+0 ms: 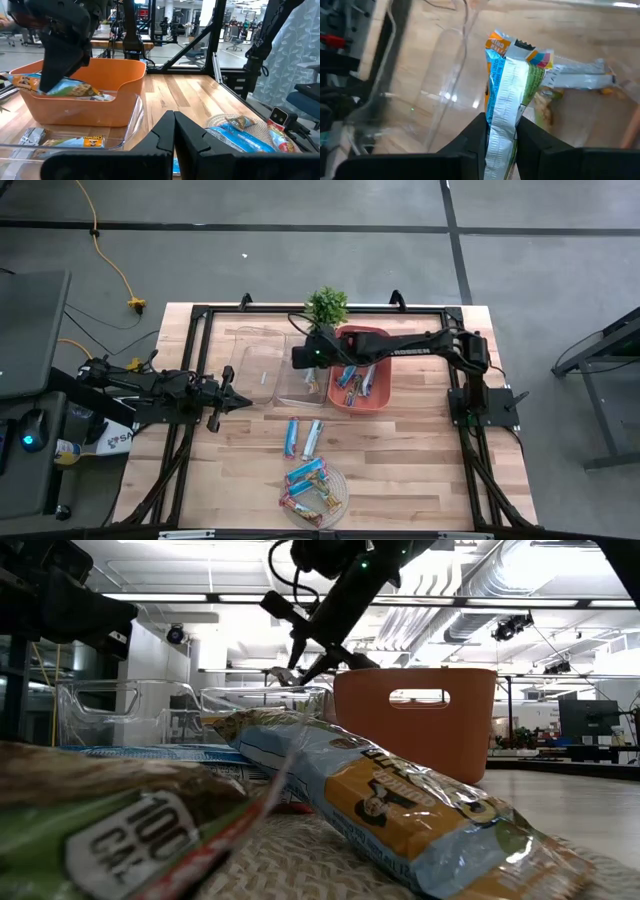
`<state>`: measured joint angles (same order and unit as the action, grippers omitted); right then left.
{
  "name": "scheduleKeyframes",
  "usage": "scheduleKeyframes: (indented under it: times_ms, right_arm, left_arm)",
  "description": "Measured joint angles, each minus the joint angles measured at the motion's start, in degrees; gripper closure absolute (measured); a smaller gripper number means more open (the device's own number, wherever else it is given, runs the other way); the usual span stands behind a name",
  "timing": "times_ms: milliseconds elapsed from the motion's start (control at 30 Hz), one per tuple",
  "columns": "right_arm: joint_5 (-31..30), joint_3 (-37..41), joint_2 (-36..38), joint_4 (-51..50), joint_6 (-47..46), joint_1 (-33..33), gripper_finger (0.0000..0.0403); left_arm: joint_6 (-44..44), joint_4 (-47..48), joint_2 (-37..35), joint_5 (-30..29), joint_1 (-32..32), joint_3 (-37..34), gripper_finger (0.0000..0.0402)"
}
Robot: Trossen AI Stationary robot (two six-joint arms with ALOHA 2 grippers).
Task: Pick and place Granola Bars by type
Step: Put the middle yellow granola bar into the right transparent bin, then put the top yellow granola bar into the right transparent bin
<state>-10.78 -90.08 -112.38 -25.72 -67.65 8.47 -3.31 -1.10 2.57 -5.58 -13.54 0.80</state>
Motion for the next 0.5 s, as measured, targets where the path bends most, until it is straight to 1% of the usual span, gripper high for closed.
scheduleKeyframes:
  times_ms: [167,500]
  right_arm:
    - [-0.84,0.0,0.04,-5.26,-1.4,-0.88,0.0328]
    - [0.24,0.0,0.04,-6.18,-0.07,-1.01,0.0279]
  left_arm:
    - [0.0,0.01,0.0,0.0,0.01,0.01,0.04]
    - [0.0,0.01,0.0,0.0,0.0,0.0,0.04]
